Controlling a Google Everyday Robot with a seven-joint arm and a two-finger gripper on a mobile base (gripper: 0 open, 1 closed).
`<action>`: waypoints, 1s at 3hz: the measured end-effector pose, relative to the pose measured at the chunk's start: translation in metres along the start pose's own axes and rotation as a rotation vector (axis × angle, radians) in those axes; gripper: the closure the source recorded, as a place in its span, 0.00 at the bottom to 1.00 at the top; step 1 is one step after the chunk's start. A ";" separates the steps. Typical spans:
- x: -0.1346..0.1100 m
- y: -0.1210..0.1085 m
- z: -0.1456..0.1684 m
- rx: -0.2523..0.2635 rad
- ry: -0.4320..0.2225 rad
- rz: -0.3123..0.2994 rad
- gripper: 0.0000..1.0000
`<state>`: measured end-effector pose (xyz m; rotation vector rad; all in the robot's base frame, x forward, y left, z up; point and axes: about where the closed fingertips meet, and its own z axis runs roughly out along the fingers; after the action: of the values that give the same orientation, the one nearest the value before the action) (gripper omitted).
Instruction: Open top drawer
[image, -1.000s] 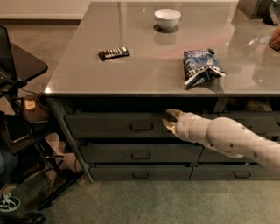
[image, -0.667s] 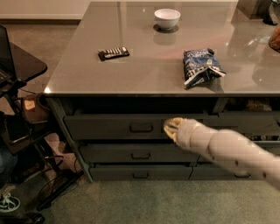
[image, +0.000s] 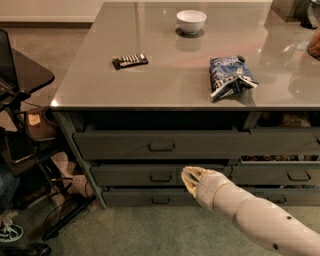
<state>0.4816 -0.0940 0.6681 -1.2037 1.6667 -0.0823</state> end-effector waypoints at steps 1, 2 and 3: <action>0.000 0.000 0.000 0.000 0.000 0.000 0.58; 0.000 0.000 0.000 0.000 0.000 0.000 0.35; 0.000 0.000 0.000 0.000 0.000 0.000 0.12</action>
Offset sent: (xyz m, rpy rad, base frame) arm 0.0000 0.0000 0.0000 0.0000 0.0000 0.0000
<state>0.4816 -0.0939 0.6681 -1.2038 1.6666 -0.0823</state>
